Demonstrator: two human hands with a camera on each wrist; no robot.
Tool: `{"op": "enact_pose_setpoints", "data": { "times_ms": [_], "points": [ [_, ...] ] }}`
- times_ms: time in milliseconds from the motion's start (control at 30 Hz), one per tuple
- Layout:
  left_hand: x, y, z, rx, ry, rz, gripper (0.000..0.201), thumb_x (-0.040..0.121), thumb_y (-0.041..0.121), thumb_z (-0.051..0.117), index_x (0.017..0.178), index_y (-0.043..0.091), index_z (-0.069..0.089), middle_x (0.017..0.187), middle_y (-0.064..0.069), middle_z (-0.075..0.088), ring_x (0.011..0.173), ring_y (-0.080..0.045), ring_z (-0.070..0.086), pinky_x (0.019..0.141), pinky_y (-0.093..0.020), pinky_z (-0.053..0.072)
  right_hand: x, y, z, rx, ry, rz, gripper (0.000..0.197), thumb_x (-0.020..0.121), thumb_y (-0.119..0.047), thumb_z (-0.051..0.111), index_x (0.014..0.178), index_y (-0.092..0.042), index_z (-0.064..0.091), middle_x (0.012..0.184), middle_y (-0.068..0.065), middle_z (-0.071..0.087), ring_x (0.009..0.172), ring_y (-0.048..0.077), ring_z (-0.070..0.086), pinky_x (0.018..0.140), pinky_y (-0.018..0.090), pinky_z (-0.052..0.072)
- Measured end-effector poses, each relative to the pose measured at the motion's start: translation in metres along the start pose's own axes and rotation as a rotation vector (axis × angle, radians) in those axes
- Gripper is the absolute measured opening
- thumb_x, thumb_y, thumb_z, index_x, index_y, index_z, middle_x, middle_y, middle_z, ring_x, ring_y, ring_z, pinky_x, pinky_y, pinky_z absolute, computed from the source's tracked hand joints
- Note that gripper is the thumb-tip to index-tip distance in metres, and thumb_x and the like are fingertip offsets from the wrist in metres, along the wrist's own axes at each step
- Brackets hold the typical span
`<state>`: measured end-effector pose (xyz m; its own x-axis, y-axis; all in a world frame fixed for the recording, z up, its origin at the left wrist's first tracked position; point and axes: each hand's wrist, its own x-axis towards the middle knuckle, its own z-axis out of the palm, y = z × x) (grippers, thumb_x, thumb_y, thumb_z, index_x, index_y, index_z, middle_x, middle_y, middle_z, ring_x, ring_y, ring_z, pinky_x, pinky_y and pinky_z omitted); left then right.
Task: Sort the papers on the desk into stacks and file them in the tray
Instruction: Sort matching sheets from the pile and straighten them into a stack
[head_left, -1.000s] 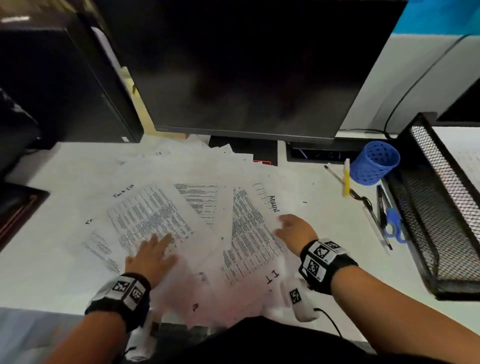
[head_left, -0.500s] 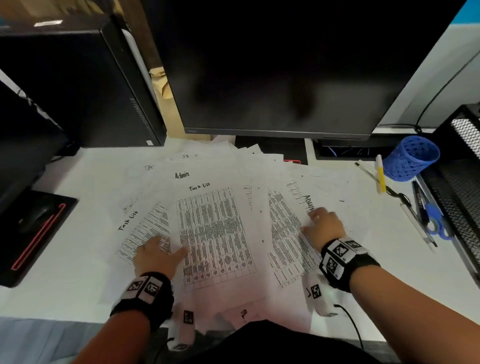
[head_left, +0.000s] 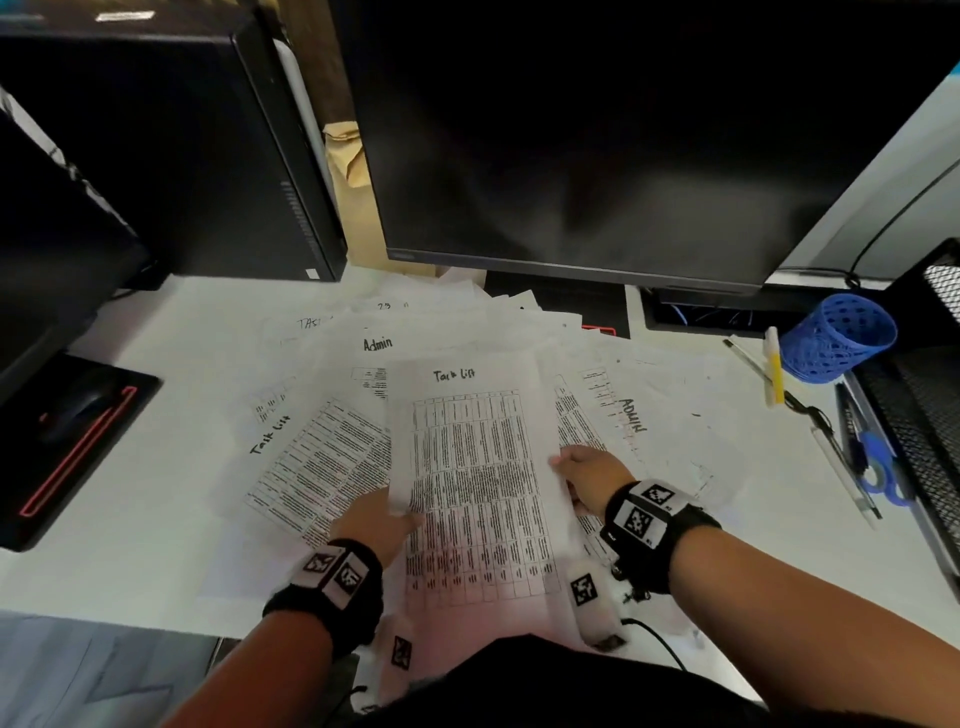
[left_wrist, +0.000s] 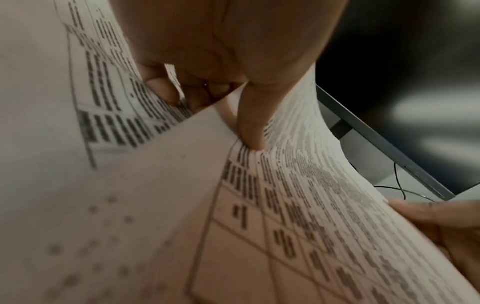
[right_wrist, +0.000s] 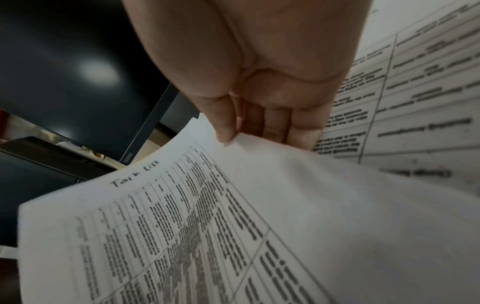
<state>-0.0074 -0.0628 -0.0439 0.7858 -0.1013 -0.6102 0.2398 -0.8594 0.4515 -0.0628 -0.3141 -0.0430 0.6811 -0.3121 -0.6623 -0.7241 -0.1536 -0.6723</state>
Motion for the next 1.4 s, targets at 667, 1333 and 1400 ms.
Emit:
{"op": "enact_pose_setpoints", "data": {
  "times_ms": [667, 1333, 1400],
  "points": [
    [0.012, -0.024, -0.063, 0.324, -0.138, 0.149, 0.08, 0.09, 0.045, 0.055, 0.15, 0.023, 0.007, 0.159, -0.001, -0.001, 0.145, -0.021, 0.011, 0.115, -0.034, 0.015, -0.015, -0.021, -0.062, -0.608, 0.141, 0.018, 0.03, 0.094, -0.004, 0.039, 0.118, -0.006, 0.057, 0.124, 0.013, 0.058, 0.104, 0.025, 0.055, 0.085, 0.031, 0.044],
    [0.006, -0.013, -0.065, -0.19, 0.153, -0.186, 0.052, 0.087, 0.026, 0.064, 0.128, -0.004, 0.05, 0.134, -0.022, 0.051, 0.12, -0.037, 0.049, 0.103, -0.041, 0.039, -0.006, 0.029, -0.078, 0.254, 0.528, 0.037, 0.023, 0.091, -0.003, 0.044, 0.108, -0.015, 0.052, 0.108, 0.017, 0.063, 0.083, 0.035, 0.063, 0.073, 0.048, 0.056],
    [0.009, -0.016, -0.058, -0.29, 0.161, -0.229, 0.056, 0.082, 0.03, 0.068, 0.127, 0.001, 0.052, 0.13, -0.021, 0.054, 0.113, -0.038, 0.055, 0.098, -0.045, 0.045, -0.01, 0.012, -0.085, 0.057, 0.547, 0.007, 0.025, 0.094, -0.002, 0.039, 0.113, -0.011, 0.052, 0.098, 0.014, 0.058, 0.075, 0.027, 0.056, 0.057, 0.03, 0.047]
  ]
}}
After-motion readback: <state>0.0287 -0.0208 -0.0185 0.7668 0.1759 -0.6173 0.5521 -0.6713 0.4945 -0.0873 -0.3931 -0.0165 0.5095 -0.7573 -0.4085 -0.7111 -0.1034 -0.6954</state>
